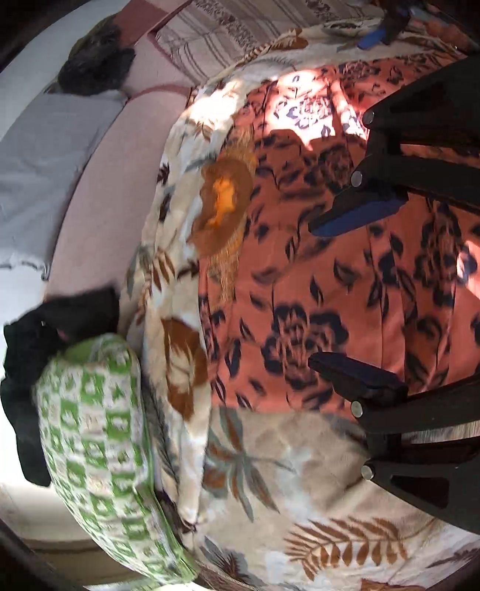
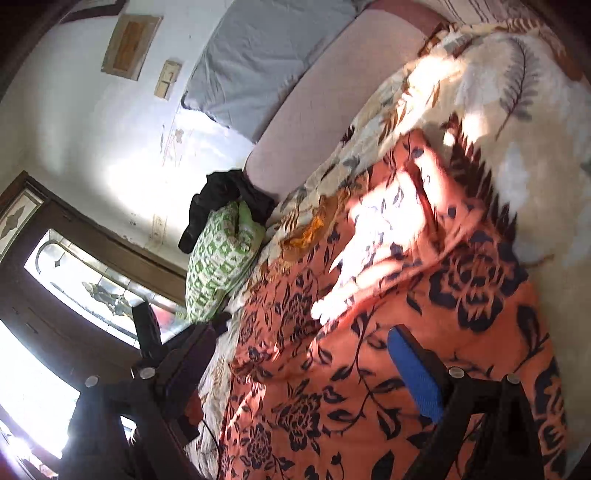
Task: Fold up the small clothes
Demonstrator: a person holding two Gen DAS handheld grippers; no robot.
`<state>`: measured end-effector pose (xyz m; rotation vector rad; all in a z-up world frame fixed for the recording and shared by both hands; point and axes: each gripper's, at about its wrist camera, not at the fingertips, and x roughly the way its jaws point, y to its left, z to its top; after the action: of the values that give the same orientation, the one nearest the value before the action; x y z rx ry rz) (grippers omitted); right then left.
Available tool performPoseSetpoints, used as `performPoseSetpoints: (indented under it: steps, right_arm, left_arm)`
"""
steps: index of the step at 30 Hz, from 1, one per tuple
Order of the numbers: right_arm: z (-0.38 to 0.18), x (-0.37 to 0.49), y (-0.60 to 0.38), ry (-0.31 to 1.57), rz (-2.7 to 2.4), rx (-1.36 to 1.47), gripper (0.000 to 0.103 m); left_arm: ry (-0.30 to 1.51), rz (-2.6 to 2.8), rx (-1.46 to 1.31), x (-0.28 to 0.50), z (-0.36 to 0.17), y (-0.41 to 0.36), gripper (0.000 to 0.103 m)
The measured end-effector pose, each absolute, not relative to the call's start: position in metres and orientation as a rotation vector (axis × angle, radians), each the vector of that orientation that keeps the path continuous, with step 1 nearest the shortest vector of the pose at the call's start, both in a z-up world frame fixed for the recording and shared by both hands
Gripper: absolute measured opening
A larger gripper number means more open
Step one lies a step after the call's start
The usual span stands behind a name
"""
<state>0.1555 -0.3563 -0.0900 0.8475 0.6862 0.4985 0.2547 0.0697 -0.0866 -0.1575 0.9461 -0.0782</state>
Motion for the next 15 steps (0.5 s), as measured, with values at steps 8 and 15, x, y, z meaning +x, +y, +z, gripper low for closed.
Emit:
performPoseSetpoints:
  steps: [8,15]
  right_arm:
    - [-0.088,0.299,-0.372,0.91,0.293,0.625,0.094]
    - [-0.089,0.319,-0.306,1.008,0.132,-0.039,0.018]
  left_arm:
    - [0.957,-0.05,-0.143,0.251,-0.142,0.095,0.07]
    - [0.922,-0.079,-0.138,0.248,-0.143,0.096,0.075]
